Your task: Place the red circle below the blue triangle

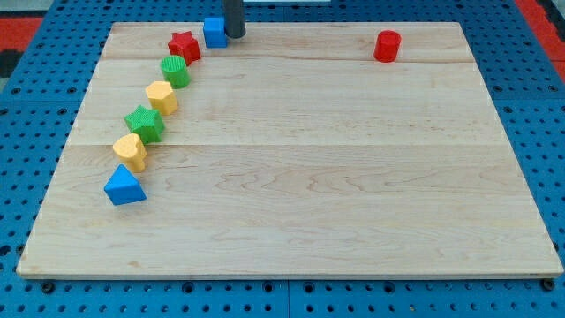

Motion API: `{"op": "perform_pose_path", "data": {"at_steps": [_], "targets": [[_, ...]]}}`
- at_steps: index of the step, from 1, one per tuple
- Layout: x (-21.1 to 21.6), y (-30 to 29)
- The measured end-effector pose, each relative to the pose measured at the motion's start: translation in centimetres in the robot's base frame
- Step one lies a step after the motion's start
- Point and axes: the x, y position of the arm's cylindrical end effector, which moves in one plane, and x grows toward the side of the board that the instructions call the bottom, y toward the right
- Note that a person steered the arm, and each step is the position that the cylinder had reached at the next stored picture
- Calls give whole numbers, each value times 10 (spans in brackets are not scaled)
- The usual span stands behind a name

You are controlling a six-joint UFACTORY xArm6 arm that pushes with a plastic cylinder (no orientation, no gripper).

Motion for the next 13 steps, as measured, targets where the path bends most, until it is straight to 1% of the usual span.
{"op": "perform_pose_path", "data": {"at_steps": [2, 4, 5, 6, 7, 8, 9, 10, 11, 12, 13], "targets": [[1, -27], [-6, 25], [-15, 151], [-8, 241], [21, 252], [86, 189], [116, 198], [109, 199], [154, 202], [214, 185], [265, 175]]}}
